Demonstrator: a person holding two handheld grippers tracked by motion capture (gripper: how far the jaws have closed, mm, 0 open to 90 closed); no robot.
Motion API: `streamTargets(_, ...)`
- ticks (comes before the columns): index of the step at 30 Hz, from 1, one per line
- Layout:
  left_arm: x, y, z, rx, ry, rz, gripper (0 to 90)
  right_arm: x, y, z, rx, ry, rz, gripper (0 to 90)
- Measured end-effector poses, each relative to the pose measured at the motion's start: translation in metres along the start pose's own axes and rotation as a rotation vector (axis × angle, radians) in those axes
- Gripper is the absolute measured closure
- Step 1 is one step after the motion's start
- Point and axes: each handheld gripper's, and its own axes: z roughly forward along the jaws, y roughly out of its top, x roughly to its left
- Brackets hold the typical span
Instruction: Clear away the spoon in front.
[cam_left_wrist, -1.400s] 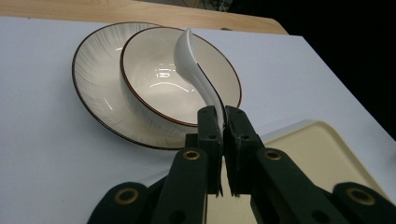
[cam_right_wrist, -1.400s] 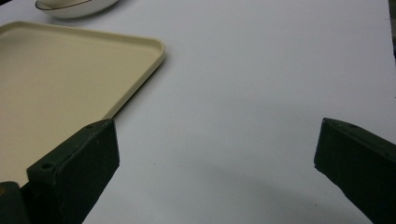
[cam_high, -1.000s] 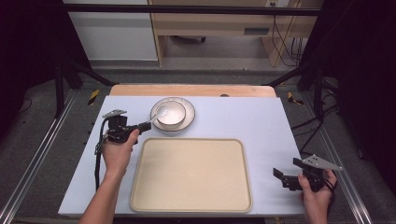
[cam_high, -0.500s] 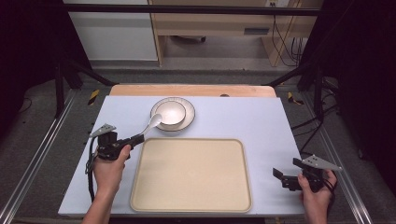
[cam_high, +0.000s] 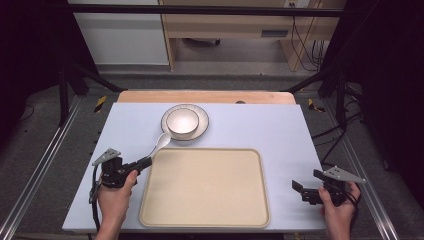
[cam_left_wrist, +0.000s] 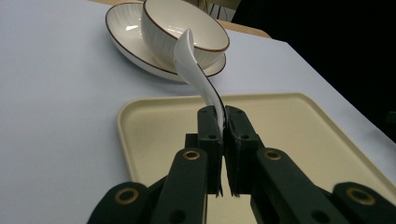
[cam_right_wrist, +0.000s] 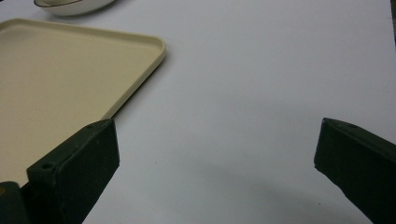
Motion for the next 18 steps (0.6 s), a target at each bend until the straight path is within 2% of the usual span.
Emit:
streamTargets(7,0.003,-0.016,-0.004,0.01,0.014,0.004,85.7,0.0,0.0,0.001,0.002,0.001,-0.002,0.5)
streamTargets(18,0.01,-0.037,0.005,0.025,0.039,-0.01,85.6,0.001,-0.001,0.002,0.008,-0.001,-0.003,0.5)
